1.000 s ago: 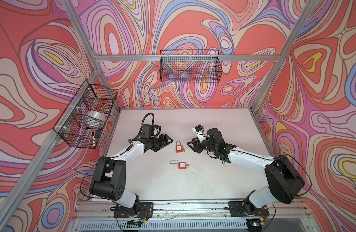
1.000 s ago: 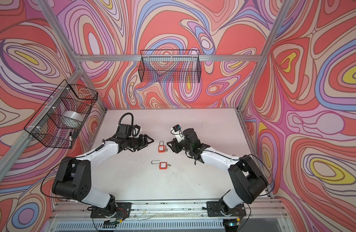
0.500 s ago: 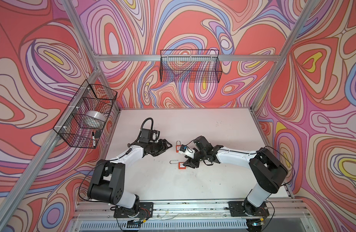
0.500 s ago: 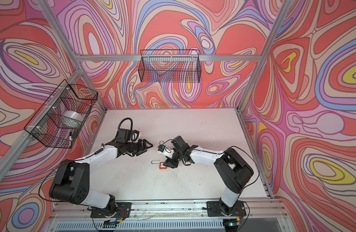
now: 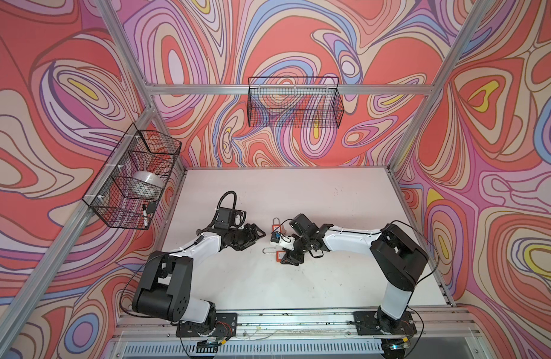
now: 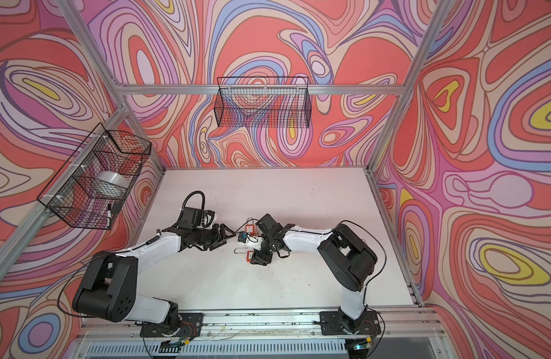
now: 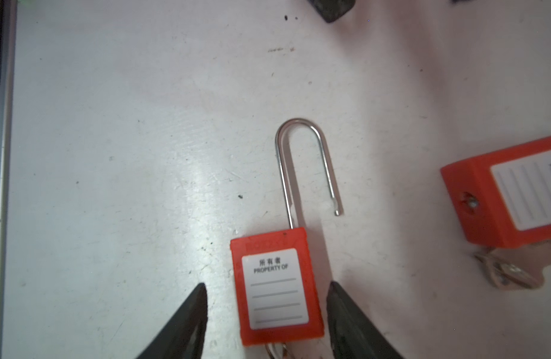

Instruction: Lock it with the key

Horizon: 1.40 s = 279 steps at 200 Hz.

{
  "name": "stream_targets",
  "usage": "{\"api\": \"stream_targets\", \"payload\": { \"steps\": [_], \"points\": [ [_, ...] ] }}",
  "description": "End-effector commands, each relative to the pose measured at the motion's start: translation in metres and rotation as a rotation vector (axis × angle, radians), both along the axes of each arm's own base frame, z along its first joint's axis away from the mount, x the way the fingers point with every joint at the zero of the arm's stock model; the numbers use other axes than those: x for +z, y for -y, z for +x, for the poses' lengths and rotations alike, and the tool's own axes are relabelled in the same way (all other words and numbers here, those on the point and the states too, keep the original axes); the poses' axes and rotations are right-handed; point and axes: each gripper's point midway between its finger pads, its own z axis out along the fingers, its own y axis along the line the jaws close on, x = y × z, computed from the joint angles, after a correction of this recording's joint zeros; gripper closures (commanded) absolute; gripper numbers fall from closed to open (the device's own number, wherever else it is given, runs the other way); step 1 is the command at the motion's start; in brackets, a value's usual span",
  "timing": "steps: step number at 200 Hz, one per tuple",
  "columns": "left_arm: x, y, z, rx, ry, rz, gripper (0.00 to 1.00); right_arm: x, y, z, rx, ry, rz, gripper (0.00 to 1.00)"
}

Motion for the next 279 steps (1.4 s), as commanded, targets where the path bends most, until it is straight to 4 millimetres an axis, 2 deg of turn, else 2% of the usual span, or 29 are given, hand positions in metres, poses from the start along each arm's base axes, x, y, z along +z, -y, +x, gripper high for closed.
{"api": "stream_targets", "payload": {
  "steps": [1, 41, 73, 105, 137, 154, 158, 175, 204, 221, 241, 279],
  "points": [
    [0.009, 0.001, -0.002, 0.005, 0.023, -0.027, 0.32, -0.005, -0.002, 0.006, -0.010, 0.031, -0.037, 0.37],
    [0.007, 0.002, -0.011, 0.017, 0.008, -0.058, 0.32, -0.005, -0.003, 0.007, 0.004, 0.065, -0.037, 0.43],
    [0.021, 0.018, -0.017, -0.007, 0.011, -0.206, 0.32, -0.006, -0.005, 0.005, 0.021, 0.061, -0.034, 0.49],
    [0.021, 0.012, -0.028, -0.007, -0.002, -0.160, 0.32, -0.010, -0.008, 0.003, 0.033, 0.048, -0.031, 0.58],
    [0.018, 0.010, -0.037, 0.000, -0.021, -0.159, 0.32, -0.015, -0.010, 0.002, 0.052, 0.052, -0.060, 0.57],
    [0.020, 0.009, -0.038, 0.006, -0.012, -0.160, 0.32, -0.018, -0.010, 0.002, 0.053, 0.051, -0.078, 0.53],
    [0.008, 0.007, -0.048, 0.010, -0.045, -0.153, 0.32, -0.018, -0.010, 0.002, 0.052, 0.050, -0.079, 0.52],
    [0.005, 0.006, -0.052, 0.013, -0.055, -0.154, 0.32, -0.019, -0.011, 0.002, 0.054, 0.054, -0.079, 0.51],
    [0.001, 0.006, -0.055, 0.015, -0.059, -0.161, 0.32, -0.023, -0.010, 0.003, 0.053, 0.040, -0.101, 0.51],
    [0.000, 0.006, -0.056, 0.013, -0.060, -0.164, 0.32, -0.023, -0.010, 0.004, 0.053, 0.040, -0.101, 0.57],
    [0.000, 0.007, -0.057, 0.009, -0.061, -0.171, 0.32, -0.017, -0.013, 0.003, 0.045, 0.036, -0.077, 0.65],
    [0.008, 0.014, -0.053, 0.009, -0.036, -0.247, 0.32, 0.005, -0.024, 0.005, 0.007, 0.026, 0.014, 0.69]
  ]
}}
